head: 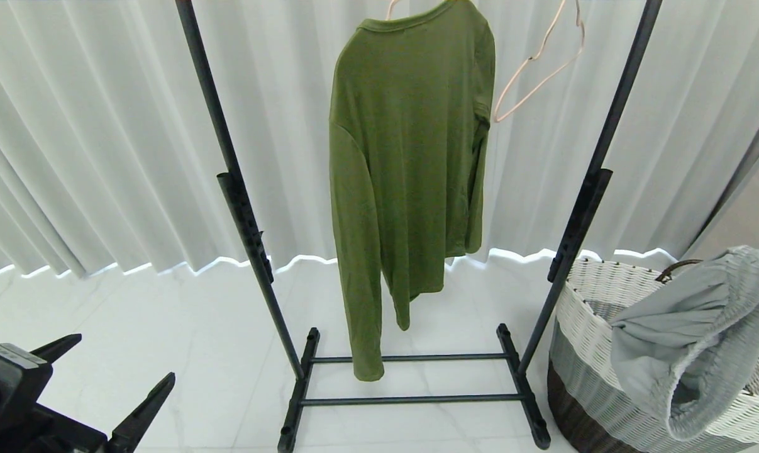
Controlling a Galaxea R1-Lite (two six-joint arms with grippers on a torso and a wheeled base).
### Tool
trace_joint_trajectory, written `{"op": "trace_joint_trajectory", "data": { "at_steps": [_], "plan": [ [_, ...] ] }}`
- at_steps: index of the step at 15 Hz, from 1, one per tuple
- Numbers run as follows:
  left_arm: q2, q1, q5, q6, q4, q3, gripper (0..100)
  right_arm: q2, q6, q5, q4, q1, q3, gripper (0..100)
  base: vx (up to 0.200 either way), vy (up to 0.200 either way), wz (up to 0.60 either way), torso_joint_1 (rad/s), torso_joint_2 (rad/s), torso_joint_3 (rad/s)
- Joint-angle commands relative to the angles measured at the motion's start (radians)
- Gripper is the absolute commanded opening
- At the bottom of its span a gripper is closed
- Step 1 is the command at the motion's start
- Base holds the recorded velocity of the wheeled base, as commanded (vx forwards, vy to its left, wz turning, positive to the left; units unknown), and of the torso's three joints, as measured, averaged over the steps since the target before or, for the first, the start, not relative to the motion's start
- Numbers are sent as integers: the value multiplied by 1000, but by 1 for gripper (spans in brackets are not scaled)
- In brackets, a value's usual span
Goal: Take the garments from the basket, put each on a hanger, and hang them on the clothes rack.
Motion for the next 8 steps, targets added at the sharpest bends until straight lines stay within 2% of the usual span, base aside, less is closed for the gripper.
{"op": "trace_joint_trajectory", "data": {
  "at_steps": [1,3,5,6,8],
  "plan": [
    [9,-4,-21,-17,2,4,100,-14,3,0,34,72,-59,0,0,0,0,0,0,0],
    [26,-28,-53,-14,2,-11,100,1,55,0,59,177,-125,0,0,0,0,0,0,0],
    [75,-139,-42,-26,2,-51,100,20,107,0,62,277,-174,0,0,0,0,0,0,0],
    [101,-168,-41,-49,2,-90,100,29,116,0,62,312,-194,0,0,0,0,0,0,0],
    [198,-271,-6,-158,2,-217,100,52,133,0,60,386,-232,0,0,0,0,0,0,0]
  ]
}}
